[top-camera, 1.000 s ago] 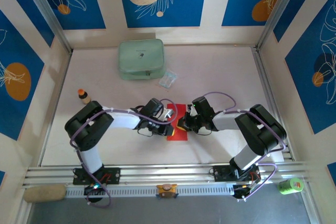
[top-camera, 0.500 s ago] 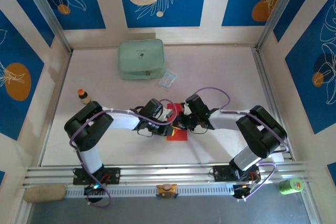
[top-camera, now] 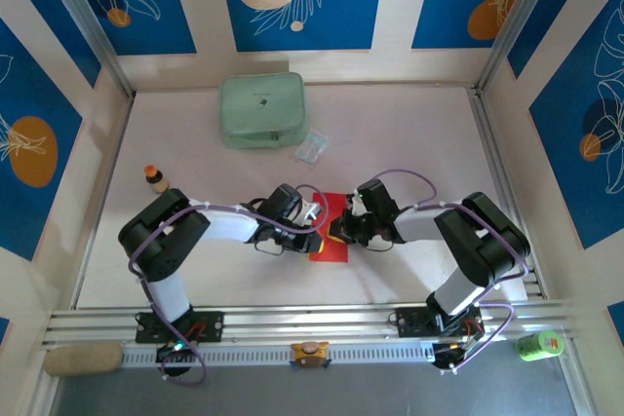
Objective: Fold a paper plane with a square sheet of paper (pick it up from the middle)
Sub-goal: Fold the triangle a second time at the center of the table.
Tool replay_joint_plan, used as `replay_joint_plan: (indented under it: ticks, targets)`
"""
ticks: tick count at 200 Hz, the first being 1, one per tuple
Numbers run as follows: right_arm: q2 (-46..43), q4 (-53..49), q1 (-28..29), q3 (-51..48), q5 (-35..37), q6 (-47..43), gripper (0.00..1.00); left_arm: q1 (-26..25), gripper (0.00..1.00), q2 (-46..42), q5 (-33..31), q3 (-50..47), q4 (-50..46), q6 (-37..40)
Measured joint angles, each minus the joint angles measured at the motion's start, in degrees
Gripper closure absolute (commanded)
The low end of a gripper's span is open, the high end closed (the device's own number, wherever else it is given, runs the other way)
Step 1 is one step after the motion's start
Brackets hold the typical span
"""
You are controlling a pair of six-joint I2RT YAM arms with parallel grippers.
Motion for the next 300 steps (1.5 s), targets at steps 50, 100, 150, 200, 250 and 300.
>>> replay_joint_plan:
  ticks: [50,100,150,200,250,300]
  targets:
    - [0.00,3.30,-4.07,-1.86,-1.75,-0.17,0.99,0.00,1.00,0.00,0.00,0.00,0.02,0.00]
    - [-1.29,1.70,-8.79,-1.95,-0.90,-1.33,0.98,0.00,1.00,0.00,0.00,0.00,0.02,0.02]
    - [-8.20,-1.97,-6.60,-1.42,0.92,-1.51,0.97,0.00,1.00,0.00,0.00,-0.02,0.04,0.02]
    - [-5.33,-1.95,-2.58,-0.96,0.94,-1.03,1.00,0.00,1.00,-0.02,0.02,0.00,0.02,0.00]
    - [-2.14,-2.10,-3.10,-0.92,1.57,-0.22,1.00,0.00,0.97,-1.22,-0.48,0.83,-3.41,0.02]
    - [-2.12,-2.10,-3.13,-0.92,1.57,-0.22,1.00,0.00,0.96,-0.83,0.83,6.86,-4.76,-0.07]
